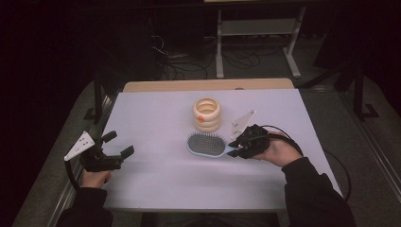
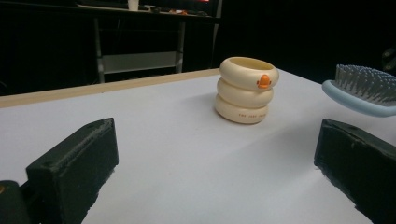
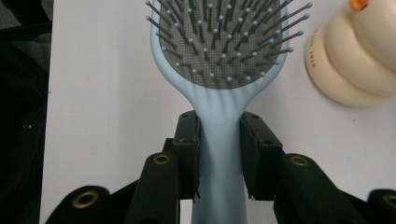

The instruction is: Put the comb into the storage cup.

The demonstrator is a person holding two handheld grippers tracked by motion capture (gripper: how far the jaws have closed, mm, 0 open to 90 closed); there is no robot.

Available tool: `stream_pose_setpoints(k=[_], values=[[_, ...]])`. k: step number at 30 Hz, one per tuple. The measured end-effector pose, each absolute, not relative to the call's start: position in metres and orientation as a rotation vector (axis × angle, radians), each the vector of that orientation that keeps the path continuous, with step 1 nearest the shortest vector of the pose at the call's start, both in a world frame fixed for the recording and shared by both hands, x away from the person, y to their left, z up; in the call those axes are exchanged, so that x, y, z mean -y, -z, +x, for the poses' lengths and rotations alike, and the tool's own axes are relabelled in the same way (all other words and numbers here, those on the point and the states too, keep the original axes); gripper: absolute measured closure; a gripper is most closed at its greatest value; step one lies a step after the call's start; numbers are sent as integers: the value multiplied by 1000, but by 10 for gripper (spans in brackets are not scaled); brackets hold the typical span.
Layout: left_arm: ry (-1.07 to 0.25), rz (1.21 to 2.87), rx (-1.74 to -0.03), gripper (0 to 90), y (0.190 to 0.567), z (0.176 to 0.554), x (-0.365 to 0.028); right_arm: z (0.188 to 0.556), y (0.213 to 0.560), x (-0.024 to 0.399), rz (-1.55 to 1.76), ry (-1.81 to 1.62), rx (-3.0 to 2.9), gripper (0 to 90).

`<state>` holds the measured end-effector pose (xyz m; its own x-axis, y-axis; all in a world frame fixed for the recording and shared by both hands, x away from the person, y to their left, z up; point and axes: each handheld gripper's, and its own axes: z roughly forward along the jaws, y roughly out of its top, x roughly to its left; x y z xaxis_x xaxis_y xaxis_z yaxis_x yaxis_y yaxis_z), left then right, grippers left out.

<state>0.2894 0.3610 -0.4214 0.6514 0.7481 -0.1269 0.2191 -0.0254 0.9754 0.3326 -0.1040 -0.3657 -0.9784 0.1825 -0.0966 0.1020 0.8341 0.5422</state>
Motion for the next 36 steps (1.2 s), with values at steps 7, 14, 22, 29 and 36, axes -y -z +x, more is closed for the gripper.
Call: stream_pose_setpoints(k=[7,14,22,29,36], values=[[-483,1594,-805,0,418,291,-355,335,354,103,228,-849,-2839,683],[-451,1618,-790,0,414,293,-351,341,345,100,235,-844,-2833,683],[-433,1631,-768,0,403,296,-348,349,332,98,254,-864,-2807,684],[-393,1647,-766,0,398,301,-345,352,319,92,242,-861,-2791,683],[-366,1656,-756,0,394,305,-340,356,311,87,227,-858,-2783,683]])
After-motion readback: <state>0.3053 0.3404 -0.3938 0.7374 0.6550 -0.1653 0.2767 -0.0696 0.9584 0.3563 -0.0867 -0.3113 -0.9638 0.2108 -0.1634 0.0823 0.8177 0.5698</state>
